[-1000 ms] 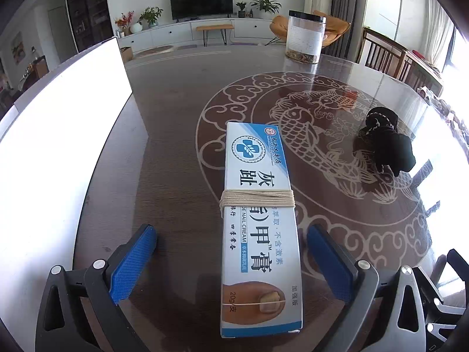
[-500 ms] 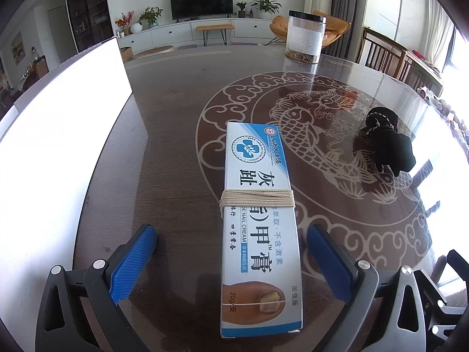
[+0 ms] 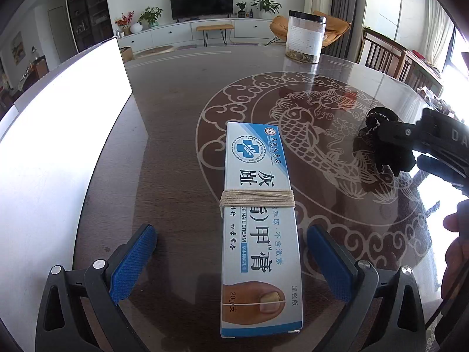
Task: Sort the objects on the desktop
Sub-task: 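Grasp the second black plush bag with the right tool while the left tool holds the cream box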
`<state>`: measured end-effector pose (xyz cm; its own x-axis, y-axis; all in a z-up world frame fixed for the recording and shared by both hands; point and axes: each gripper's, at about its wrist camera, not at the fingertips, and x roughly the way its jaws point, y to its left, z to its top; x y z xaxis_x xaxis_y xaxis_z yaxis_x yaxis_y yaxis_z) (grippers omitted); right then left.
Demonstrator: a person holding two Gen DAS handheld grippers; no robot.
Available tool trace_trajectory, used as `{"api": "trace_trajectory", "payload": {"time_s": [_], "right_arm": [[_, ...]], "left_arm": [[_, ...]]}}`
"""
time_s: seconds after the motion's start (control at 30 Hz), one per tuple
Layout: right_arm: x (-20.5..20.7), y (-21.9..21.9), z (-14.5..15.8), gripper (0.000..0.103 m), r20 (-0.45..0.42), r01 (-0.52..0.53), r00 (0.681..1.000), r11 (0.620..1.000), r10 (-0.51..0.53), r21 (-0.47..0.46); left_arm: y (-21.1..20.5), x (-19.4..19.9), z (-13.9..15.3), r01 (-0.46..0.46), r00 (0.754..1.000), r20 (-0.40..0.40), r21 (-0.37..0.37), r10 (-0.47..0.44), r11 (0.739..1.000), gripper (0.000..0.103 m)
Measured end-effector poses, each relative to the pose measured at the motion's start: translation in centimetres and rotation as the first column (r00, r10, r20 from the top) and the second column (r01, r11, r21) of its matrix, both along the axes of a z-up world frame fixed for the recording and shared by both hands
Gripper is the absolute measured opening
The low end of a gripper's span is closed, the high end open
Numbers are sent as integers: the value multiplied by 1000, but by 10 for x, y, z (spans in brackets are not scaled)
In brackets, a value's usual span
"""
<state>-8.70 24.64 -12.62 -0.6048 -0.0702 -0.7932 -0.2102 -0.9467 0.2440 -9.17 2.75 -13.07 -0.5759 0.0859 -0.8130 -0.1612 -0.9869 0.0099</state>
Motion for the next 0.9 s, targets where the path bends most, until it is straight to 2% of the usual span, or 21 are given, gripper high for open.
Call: {"api": "trace_trajectory", "payload": {"time_s": [0.1, 0.17, 0.2, 0.23, 0.27, 0.3, 0.43, 0.63, 0.77, 0.87, 0.9], "right_arm": [[-22, -10, -9, 79, 58, -59, 997, 998, 58, 19], [-29, -21, -11, 72, 67, -107, 993, 991, 102, 85], [-32, -25, -13, 62, 74, -128, 990, 984, 120, 121], [-33, -28, -13, 47, 70, -146, 988, 978, 137, 148], [-31, -29, -13, 39, 64, -158, 987, 975, 150, 157], [-27, -28, -13, 36, 58, -162, 986, 975, 155, 152], [9, -27, -15, 35, 46, -146, 989, 982, 142, 121], [88, -44, -15, 35, 41, -155, 988, 974, 150, 164], [114, -41, -15, 36, 21, -110, 994, 983, 108, 150], [111, -39, -16, 49, 8, -95, 995, 982, 95, 161], [109, -40, -17, 60, 10, -93, 996, 980, 93, 176]], "left_arm": [[0, 0, 0, 0, 1000, 0, 0, 0, 1000, 103], [0, 0, 0, 0, 1000, 0, 0, 0, 1000, 103], [0, 0, 0, 0, 1000, 0, 0, 0, 1000, 103], [0, 0, 0, 0, 1000, 0, 0, 0, 1000, 103], [0, 0, 0, 0, 1000, 0, 0, 0, 1000, 103], [0, 0, 0, 0, 1000, 0, 0, 0, 1000, 103], [0, 0, 0, 1, 1000, 0, 0, -1, 1000, 103], [0, 0, 0, 1, 1000, 0, 0, -1, 1000, 103], [0, 0, 0, 1, 1000, 0, 0, -1, 1000, 103], [0, 0, 0, 1, 1000, 0, 0, -1, 1000, 103], [0, -1, 0, 1, 1000, 0, 0, -1, 1000, 103]]}}
